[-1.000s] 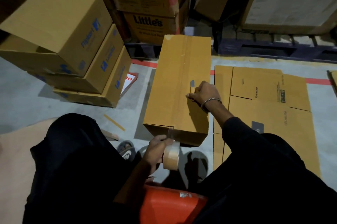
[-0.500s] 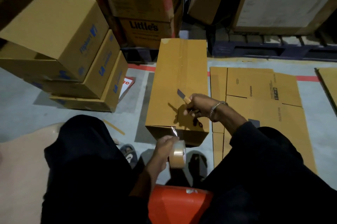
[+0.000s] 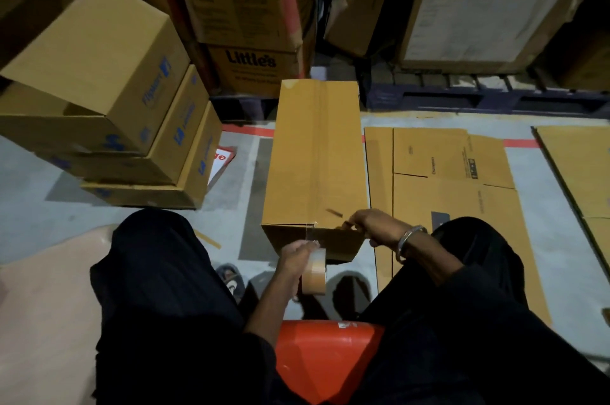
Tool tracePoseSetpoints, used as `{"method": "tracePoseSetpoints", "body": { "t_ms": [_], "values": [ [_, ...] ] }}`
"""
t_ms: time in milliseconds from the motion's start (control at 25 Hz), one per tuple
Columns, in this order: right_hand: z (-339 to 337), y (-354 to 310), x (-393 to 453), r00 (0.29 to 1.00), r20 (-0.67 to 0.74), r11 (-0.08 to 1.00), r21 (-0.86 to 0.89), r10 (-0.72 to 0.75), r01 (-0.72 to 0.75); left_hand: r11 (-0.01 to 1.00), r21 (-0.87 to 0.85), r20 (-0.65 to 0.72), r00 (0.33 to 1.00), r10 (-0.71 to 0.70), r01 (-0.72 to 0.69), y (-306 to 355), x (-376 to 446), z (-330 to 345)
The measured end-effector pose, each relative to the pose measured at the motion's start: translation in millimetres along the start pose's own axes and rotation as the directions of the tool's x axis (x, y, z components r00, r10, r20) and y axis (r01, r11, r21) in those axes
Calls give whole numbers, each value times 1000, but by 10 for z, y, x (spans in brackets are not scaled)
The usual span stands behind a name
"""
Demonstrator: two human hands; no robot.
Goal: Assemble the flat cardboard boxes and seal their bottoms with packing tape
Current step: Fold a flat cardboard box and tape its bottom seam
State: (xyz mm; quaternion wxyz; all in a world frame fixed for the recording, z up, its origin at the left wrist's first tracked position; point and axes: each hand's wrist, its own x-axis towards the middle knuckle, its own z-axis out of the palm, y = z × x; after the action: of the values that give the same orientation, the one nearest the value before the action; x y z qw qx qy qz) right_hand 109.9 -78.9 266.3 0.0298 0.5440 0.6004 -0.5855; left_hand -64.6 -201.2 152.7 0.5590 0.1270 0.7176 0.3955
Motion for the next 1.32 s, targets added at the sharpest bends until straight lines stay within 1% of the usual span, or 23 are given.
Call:
{"method": "tracePoseSetpoints", "body": {
  "t_ms": [40, 80, 120, 160, 200, 240, 320, 400, 480, 640, 720, 840, 1080, 1120, 1200, 1240, 1280, 1320],
  "values": [
    [78, 21, -9, 998, -6, 993, -106, -59, 58, 1000, 1, -3, 1000, 8, -8, -5, 9, 5],
    [162, 59, 4, 988, -43, 967, -217, -149, 136, 1000, 5, -5, 1000, 14, -14, -12, 14, 6],
    [234, 87, 19, 959, -109, 911, -356, -261, 208, 1000, 12, -6, 1000, 13, -13, -13, 13, 10],
    [286, 103, 43, 919, -174, 844, -483, -355, 234, 1000, 10, -11, 1000, 10, -10, -25, 17, 14],
    [319, 120, 79, 888, -209, 801, -547, -410, 241, 1000, 12, -17, 1000, 9, -9, -32, 16, 17],
    [335, 125, 121, 875, -214, 789, -559, -434, 255, 1000, 8, -25, 1000, 10, -10, -42, 29, 24],
    [379, 117, 170, 862, -169, 748, -592, -478, 299, 1000, 0, -18, 999, 27, -27, -44, 39, 26],
    [446, 127, 211, 827, -108, 652, -675, -551, 347, 999, -7, -14, 999, 36, -36, -39, 37, 23],
    [502, 136, 240, 810, -70, 595, -716, -582, 365, 999, 1, -19, 999, 33, -33, -28, 25, 13],
    [570, 147, 354, 805, -25, 515, -780, -593, 355, 1000, -21, -10, 1000, 18, -18, -31, 28, 8],
    [581, 145, 387, 809, -15, 500, -793, -587, 348, 1000, -24, -19, 1000, 9, -10, -31, 37, 9],
    [622, 155, 412, 827, 2, 500, -796, -562, 341, 1000, -27, -9, 1000, 14, -14, -30, 45, 18],
    [602, 171, 392, 879, 49, 381, -889, -474, 255, 1000, 22, 9, 1000, -5, 5, -79, 63, 0],
    [566, 174, 370, 899, 38, 390, -892, -436, 227, 999, 37, 9, 1000, -7, 7, -90, 64, -14],
    [458, 194, 311, 944, -7, 452, -879, -330, 152, 996, 86, -13, 1000, -18, 19, -108, 57, -45],
    [392, 212, 289, 960, -27, 503, -856, -278, 121, 993, 115, -33, 999, -23, 26, -102, 39, -64],
    [323, 227, 274, 973, -41, 577, -811, -228, 101, 989, 143, -61, 998, -27, 35, -102, 42, -97],
    [252, 235, 262, 980, -46, 675, -731, -194, 99, 986, 161, -102, 994, -29, 46, -75, 31, -127]
  ]
}}
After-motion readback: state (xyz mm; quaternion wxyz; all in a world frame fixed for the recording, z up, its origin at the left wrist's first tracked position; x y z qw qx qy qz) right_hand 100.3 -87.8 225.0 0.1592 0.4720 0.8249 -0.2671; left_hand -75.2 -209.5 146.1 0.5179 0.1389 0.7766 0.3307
